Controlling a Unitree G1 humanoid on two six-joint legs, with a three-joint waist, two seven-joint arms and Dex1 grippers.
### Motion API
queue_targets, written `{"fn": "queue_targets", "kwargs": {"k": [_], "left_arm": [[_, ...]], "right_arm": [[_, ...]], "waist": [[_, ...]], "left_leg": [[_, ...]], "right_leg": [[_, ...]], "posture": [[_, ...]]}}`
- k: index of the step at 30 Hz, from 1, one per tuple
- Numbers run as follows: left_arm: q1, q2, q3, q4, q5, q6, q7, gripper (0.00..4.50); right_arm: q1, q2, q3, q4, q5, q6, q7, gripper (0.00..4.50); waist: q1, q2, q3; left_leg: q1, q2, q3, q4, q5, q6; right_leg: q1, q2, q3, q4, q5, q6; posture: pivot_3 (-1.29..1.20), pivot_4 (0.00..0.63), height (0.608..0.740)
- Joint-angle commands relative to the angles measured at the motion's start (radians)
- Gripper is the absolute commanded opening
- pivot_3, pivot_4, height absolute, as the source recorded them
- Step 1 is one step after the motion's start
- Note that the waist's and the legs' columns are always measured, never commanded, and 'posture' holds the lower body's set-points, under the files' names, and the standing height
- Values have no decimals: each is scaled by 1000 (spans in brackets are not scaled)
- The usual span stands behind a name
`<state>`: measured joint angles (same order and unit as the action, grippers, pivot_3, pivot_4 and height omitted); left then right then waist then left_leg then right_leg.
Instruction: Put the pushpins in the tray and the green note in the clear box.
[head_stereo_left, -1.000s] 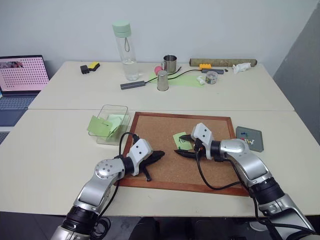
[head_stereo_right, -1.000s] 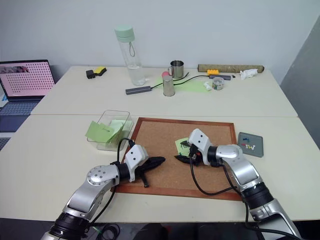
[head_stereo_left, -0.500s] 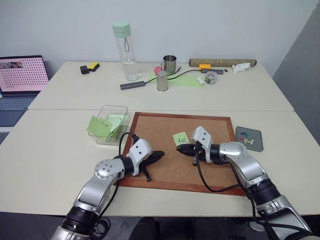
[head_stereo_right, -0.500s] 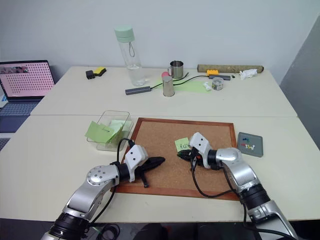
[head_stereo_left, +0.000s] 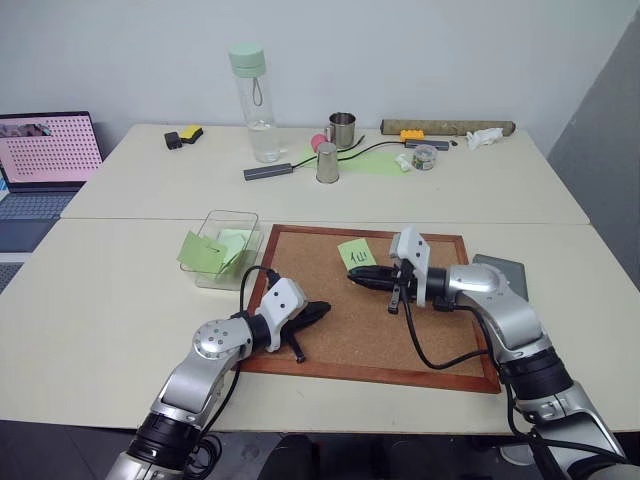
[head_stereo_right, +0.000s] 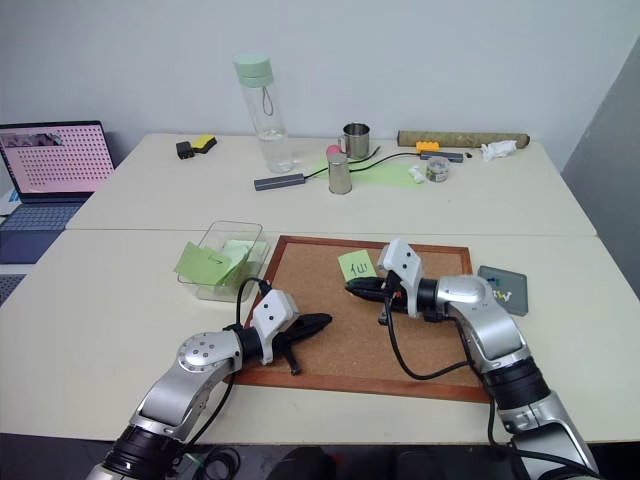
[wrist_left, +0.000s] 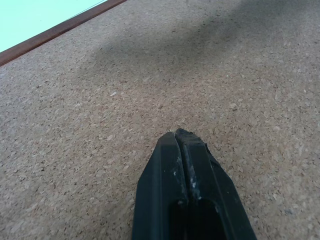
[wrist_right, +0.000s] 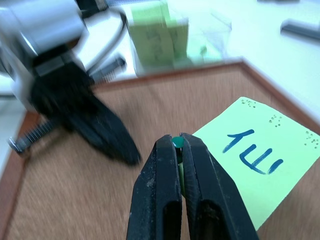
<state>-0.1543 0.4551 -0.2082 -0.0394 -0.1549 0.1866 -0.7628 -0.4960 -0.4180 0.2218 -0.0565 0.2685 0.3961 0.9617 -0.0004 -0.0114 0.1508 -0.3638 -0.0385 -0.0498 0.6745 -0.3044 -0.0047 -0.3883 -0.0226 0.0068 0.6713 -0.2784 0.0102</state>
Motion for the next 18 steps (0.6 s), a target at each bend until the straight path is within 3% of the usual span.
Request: {"fn": "queue_targets", "kwargs": {"k": [1,3,10,18], "left_arm": [[18,-28,40,31,-51,120,31,0],[8,-56,103,-25,-154,204,35,0],[-57,-129,320,-166,-562,540,71,1218],[-138,-202,366,-152,-725,667,139,2662]], "right_arm": [[-12,-39,-10,-67,-9,-27,15,47],[-11,-67,-2,-78,-42,-65,20,47],[6,-129,17,-69,-148,-261,12,0],[12,-128,35,-89,-210,-407,-1,0]], "waist": [[1,0,0],[1,0,1],[-2,-5,10],[-1,-6,11]], "left_leg": [[0,0,0,0,0,0],[0,0,0,0,0,0],[-3,0,-2,0,0,0],[-4,0,-3,0,0,-1]], "right_leg": [[0,0,0,0,0,0],[0,0,0,0,0,0],[-2,0,-2,0,0,1],[0,0,-3,-6,0,2]], "posture": [[0,150,740],[0,150,740],[0,150,740],[0,150,740]]}}
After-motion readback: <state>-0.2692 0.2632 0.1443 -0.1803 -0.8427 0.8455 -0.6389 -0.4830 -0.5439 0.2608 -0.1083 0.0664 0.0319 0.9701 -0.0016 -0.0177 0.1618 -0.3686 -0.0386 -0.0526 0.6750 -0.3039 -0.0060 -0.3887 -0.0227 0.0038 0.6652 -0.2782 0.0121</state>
